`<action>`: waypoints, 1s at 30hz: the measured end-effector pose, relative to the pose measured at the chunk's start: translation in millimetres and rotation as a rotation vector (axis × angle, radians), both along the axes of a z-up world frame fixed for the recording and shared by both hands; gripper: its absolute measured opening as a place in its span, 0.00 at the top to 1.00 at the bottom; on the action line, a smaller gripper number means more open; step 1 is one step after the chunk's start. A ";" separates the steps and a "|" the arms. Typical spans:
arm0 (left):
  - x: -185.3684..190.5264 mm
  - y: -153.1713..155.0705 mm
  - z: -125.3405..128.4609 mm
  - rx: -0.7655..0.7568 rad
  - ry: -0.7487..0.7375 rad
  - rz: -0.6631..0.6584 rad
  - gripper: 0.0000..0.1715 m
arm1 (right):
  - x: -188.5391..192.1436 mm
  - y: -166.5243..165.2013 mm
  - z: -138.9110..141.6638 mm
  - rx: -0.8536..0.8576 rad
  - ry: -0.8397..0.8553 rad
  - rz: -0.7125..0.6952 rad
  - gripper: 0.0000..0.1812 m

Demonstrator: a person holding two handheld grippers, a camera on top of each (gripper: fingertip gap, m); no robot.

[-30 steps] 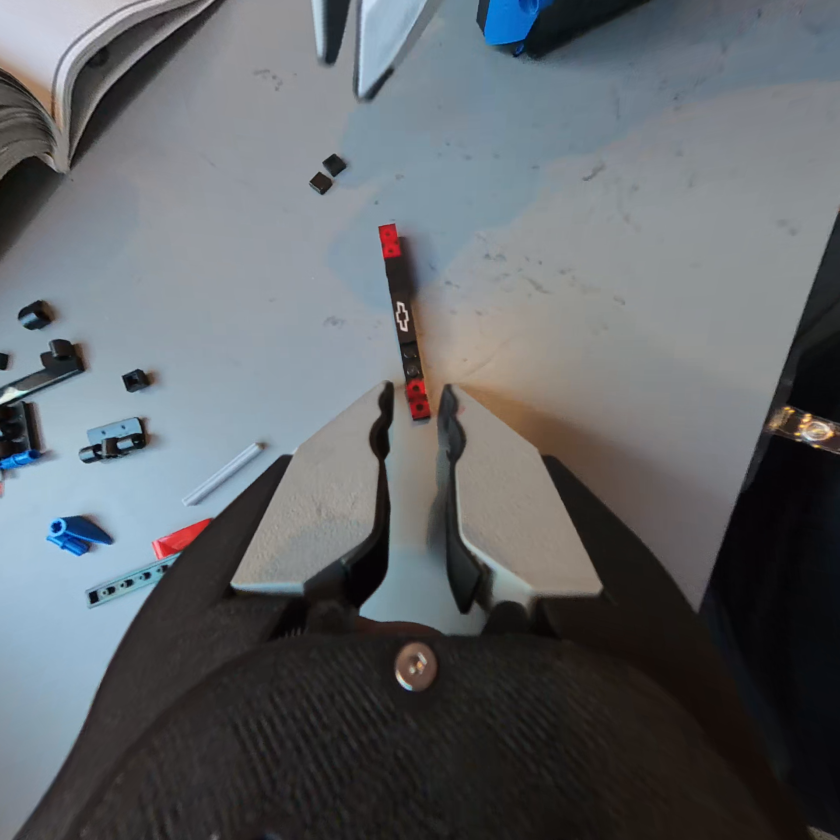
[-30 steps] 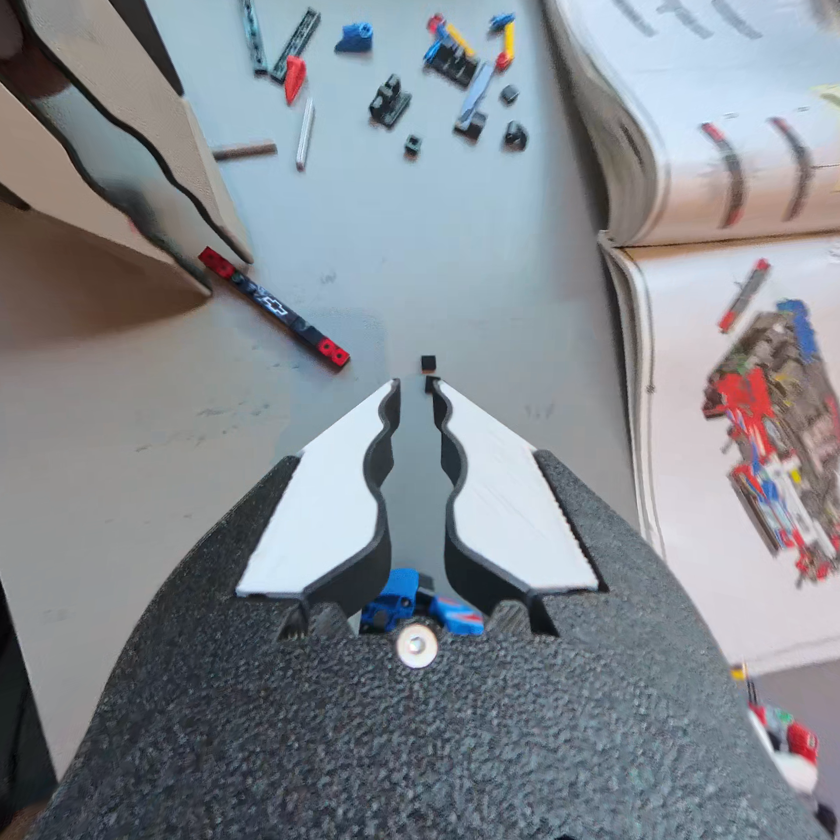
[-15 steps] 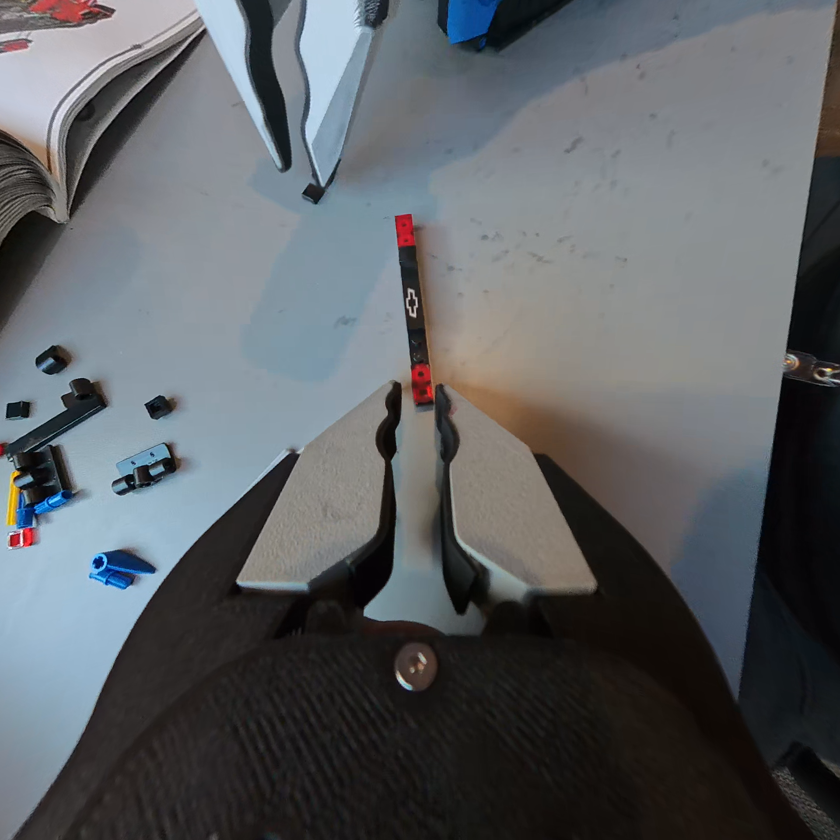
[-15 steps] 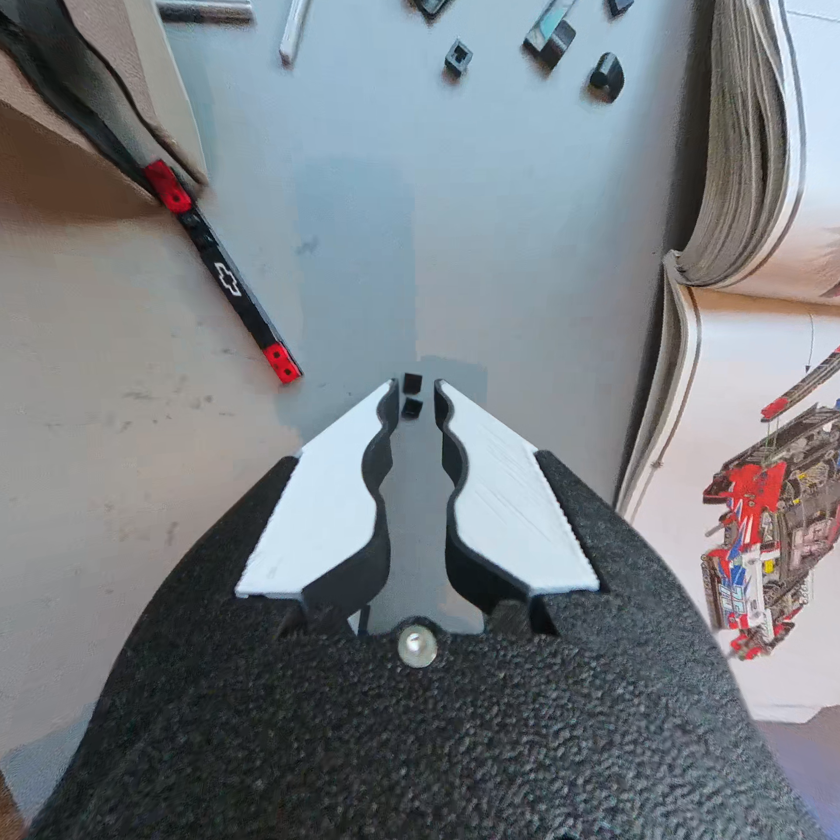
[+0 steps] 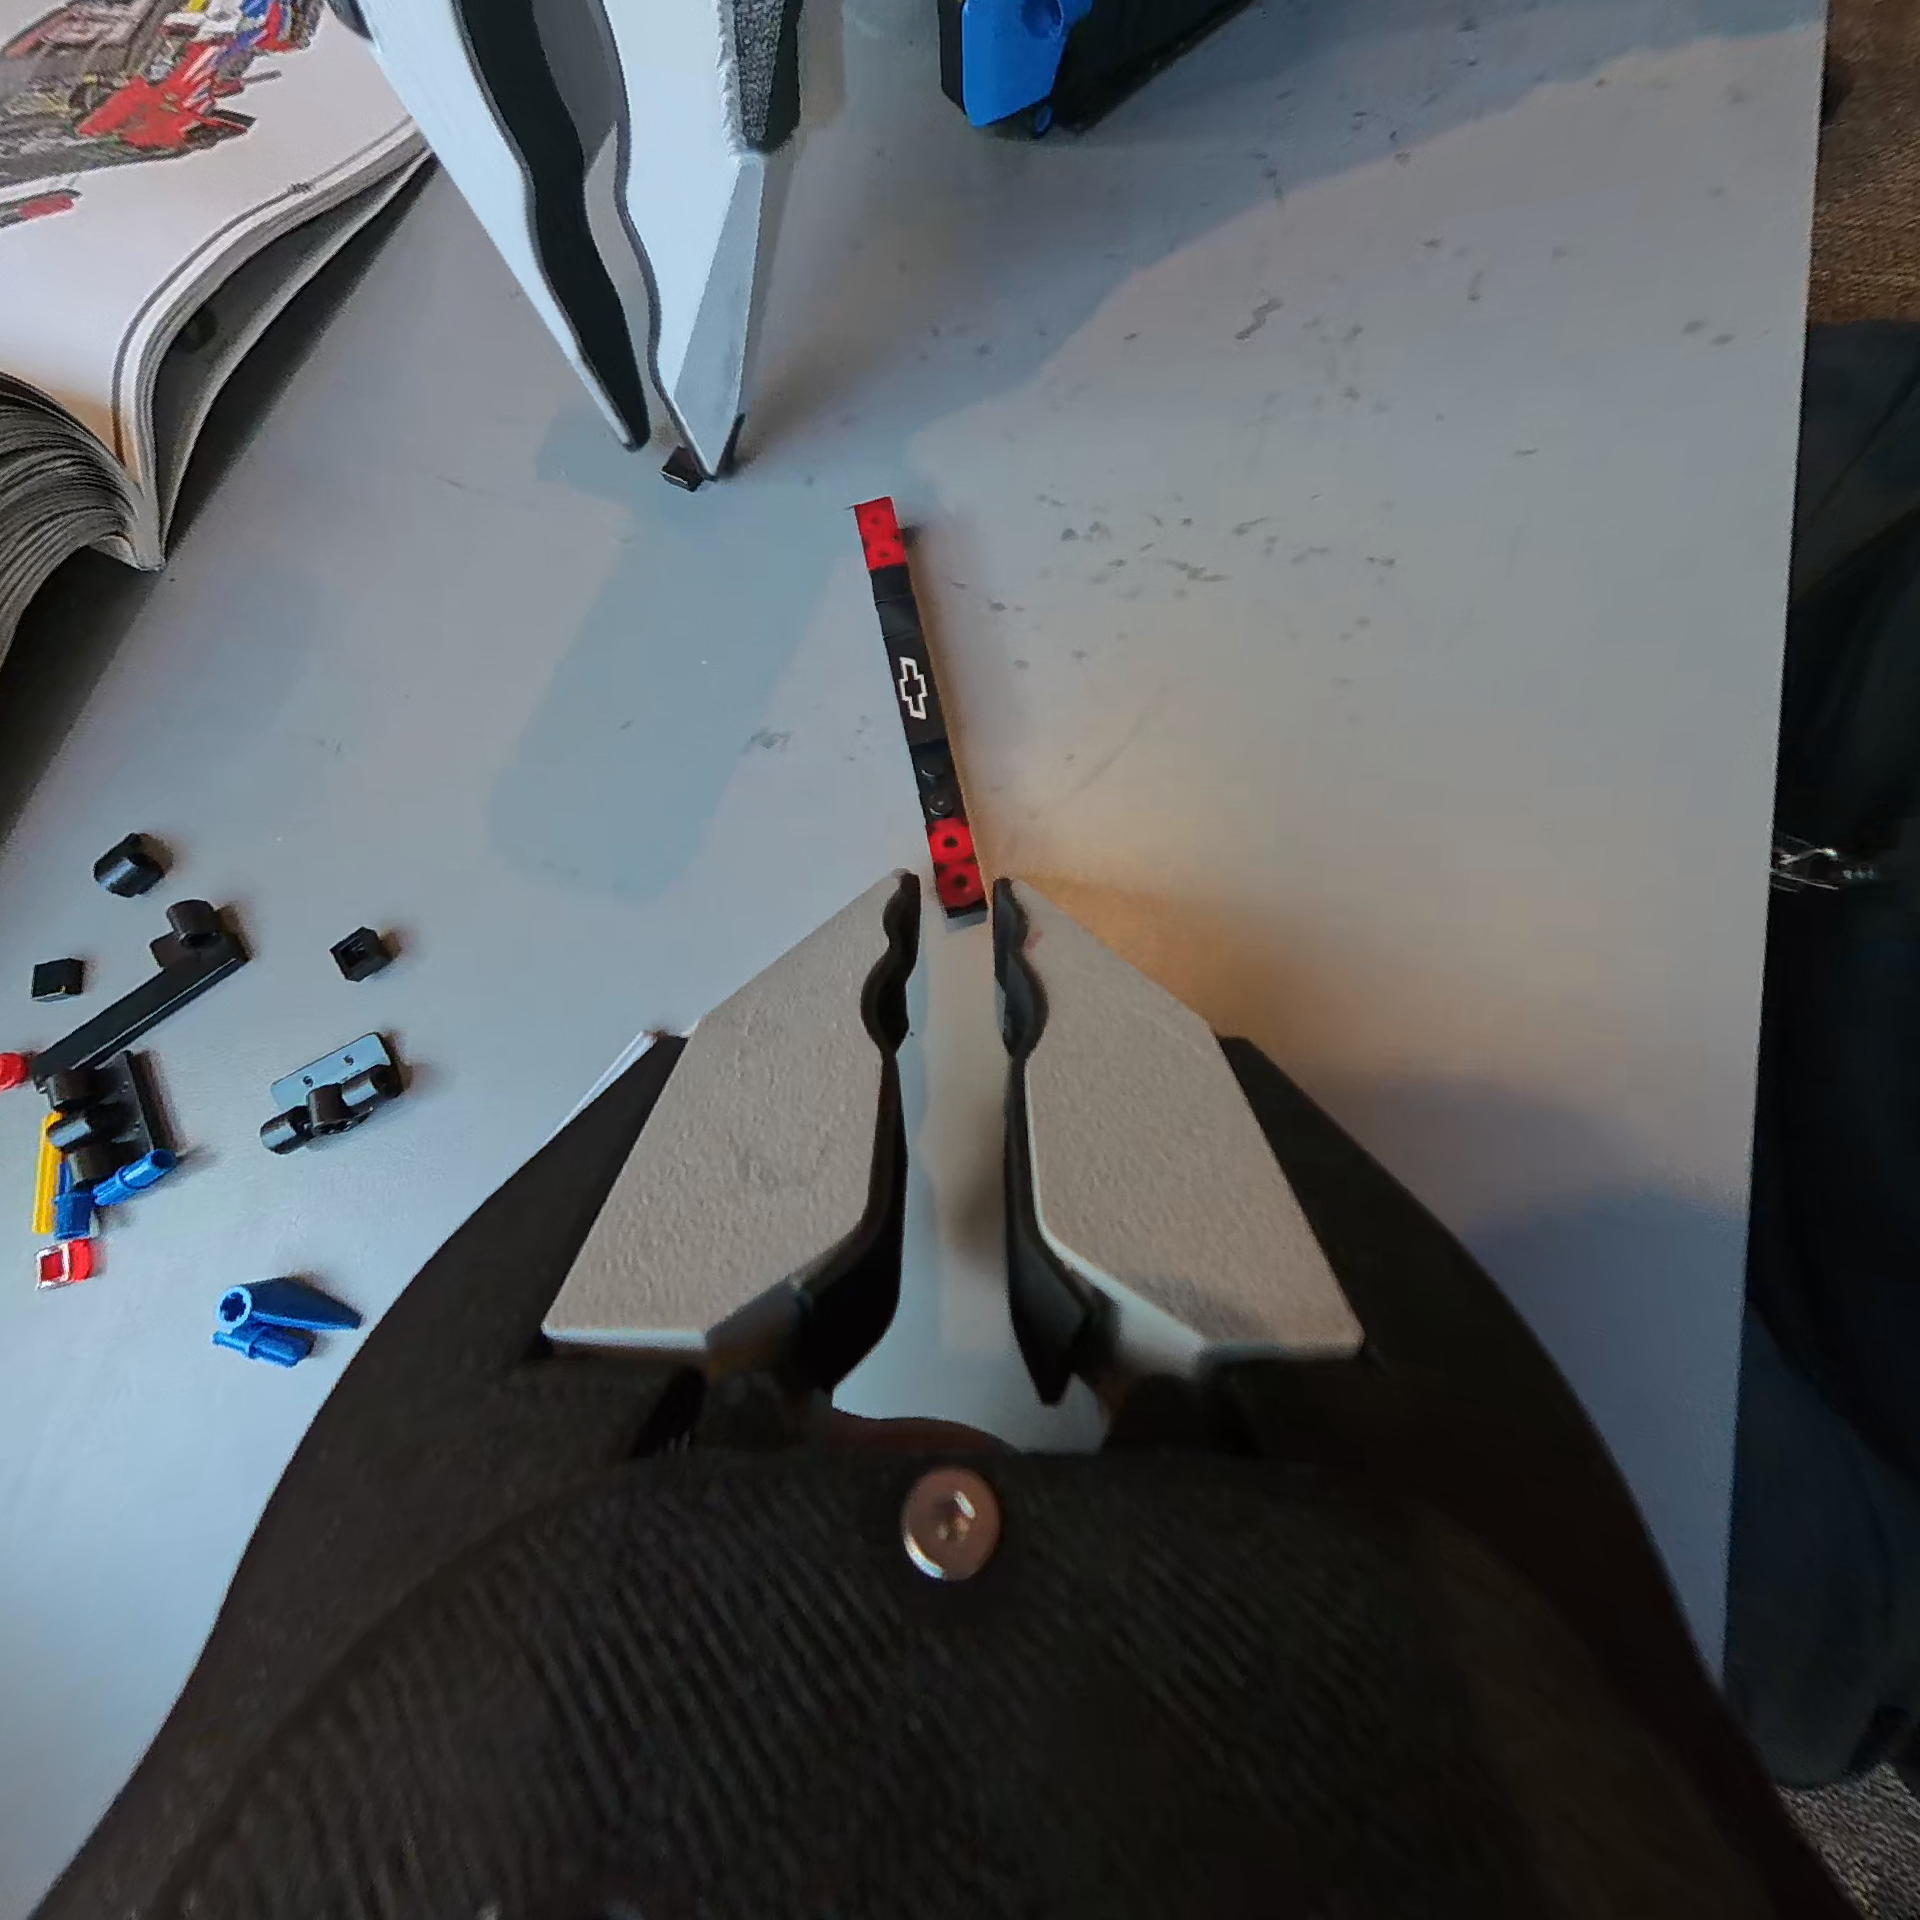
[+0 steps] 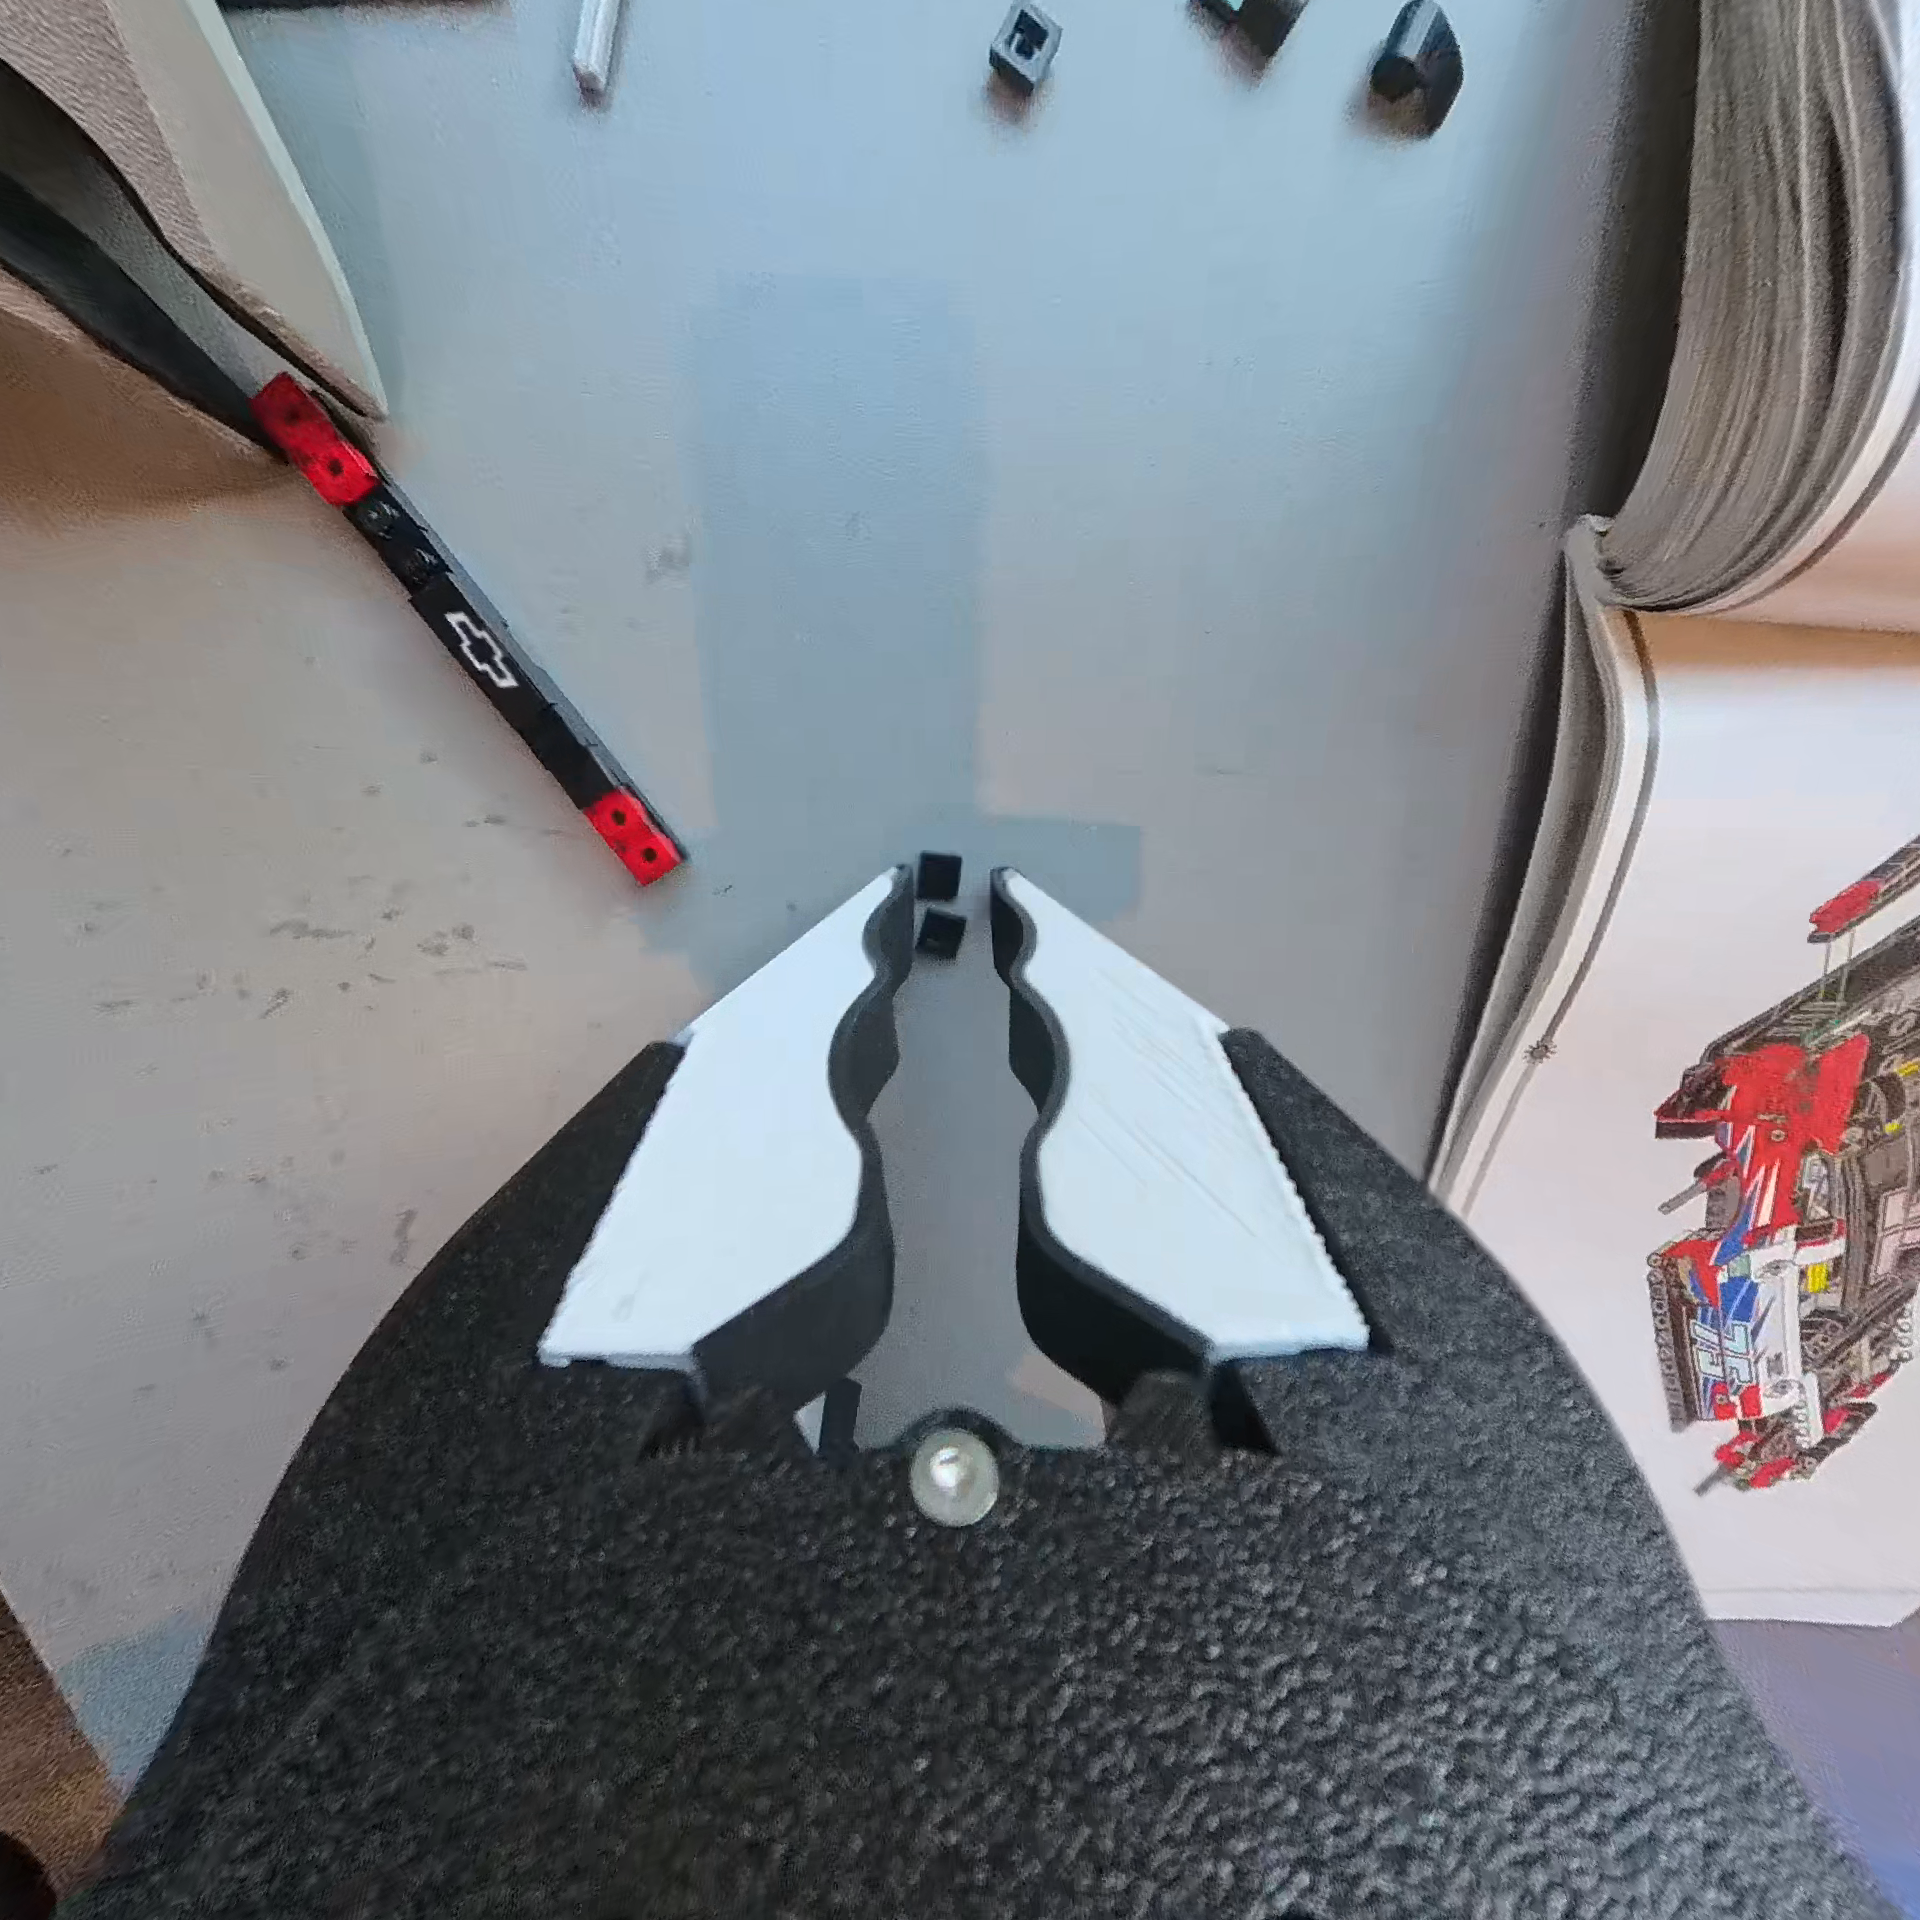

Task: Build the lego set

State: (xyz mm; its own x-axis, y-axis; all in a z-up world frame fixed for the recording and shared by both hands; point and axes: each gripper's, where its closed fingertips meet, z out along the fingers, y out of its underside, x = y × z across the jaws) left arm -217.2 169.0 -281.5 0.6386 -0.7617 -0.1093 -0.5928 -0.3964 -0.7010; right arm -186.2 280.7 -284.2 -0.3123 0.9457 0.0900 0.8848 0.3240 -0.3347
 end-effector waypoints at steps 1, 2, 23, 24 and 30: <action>0.0 0.0 0.0 0.001 0.000 -0.002 0.94 | -0.3 -0.7 -0.7 -0.005 0.003 0.002 0.93; -0.1 0.2 0.1 0.001 -0.001 -0.003 0.94 | -1.1 -1.4 -0.7 -0.009 0.011 0.003 0.96; 2.8 5.5 -0.7 -0.044 -0.039 -0.031 0.94 | -17.3 -82.4 22.2 0.012 0.154 0.339 0.97; 2.9 5.9 -0.8 -0.041 -0.036 -0.032 0.96 | -17.8 -86.6 21.2 0.015 0.150 0.351 0.97; 3.9 7.4 -0.9 -0.052 -0.045 -0.040 0.97 | -23.0 -94.5 13.8 0.028 0.114 0.352 0.97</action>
